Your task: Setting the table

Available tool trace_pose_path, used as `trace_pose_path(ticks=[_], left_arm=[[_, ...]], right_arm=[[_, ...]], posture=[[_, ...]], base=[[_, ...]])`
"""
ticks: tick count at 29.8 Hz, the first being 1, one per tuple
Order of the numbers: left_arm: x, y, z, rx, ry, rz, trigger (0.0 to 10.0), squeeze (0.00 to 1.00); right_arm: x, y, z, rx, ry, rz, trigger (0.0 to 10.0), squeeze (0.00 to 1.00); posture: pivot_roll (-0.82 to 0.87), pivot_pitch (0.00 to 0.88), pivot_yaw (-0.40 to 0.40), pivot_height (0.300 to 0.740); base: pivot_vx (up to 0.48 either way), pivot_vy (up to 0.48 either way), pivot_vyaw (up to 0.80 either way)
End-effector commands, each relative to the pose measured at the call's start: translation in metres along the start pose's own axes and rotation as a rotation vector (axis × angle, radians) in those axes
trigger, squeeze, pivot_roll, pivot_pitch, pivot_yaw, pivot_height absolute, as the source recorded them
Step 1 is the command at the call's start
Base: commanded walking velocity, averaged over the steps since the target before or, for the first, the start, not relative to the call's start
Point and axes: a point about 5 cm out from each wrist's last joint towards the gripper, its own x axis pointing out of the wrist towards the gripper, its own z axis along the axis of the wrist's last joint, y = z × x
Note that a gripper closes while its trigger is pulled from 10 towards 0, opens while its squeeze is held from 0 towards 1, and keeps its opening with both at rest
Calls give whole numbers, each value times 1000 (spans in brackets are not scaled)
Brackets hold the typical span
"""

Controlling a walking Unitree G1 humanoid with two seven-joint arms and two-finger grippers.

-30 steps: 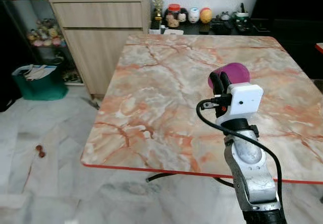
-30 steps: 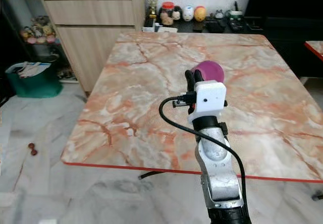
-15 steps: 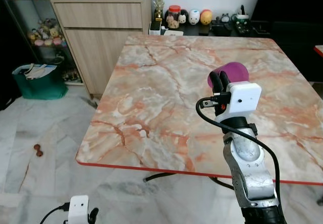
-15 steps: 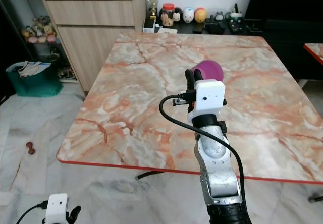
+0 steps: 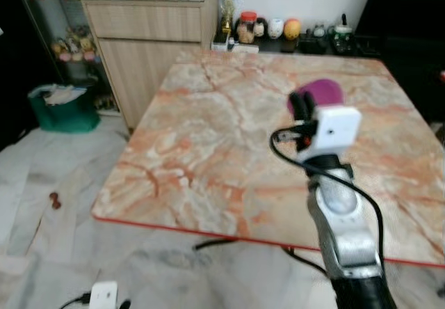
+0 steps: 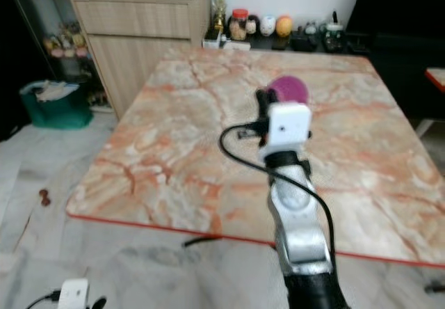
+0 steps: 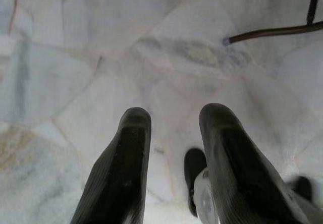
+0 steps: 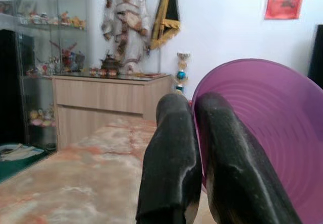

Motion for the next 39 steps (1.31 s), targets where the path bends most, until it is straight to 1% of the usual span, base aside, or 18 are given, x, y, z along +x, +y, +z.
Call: trace_pose_path(ticks=[1, 7, 16, 33, 35, 36, 39], left_arm=[[1, -10, 1, -12, 4, -20, 10000, 0], [3, -13, 4, -14, -1, -28, 10000, 0], [3, -15, 3, -22, 7, -28, 10000, 0], [1, -13, -6, -17, 62, -28, 10000, 0], [0, -12, -8, -18, 70, -26, 10000, 0], [0, -11, -10, -16, 82, -24, 10000, 0], [-1, -8, -13, -16, 96, -21, 10000, 0]], right_arm=[[-2, -11, -3, -19, 20, -33, 10000, 0], [-2, -11, -4, -20, 25, -28, 10000, 0], [-1, -12, -6, -30, 41, -33, 10000, 0], [-1, -14, -6, -62, 57, -34, 10000, 0], [-1, -13, -6, -68, 58, -31, 10000, 0], [-1, -13, -7, -91, 71, -31, 10000, 0], [-1, -14, -9, -113, 84, -31, 10000, 0]], posture=[[-60, 0, 7, 740], [-68, 0, 6, 740], [-72, 0, 6, 740], [-84, 0, 8, 740], [-86, 0, 9, 740], [-89, 0, 11, 740], [-92, 0, 15, 740]], base=[[0, -281, -425], [0, -283, 0], [0, -282, 0], [0, -276, 0], [0, -292, 0], [0, -289, 0], [0, -290, 681]])
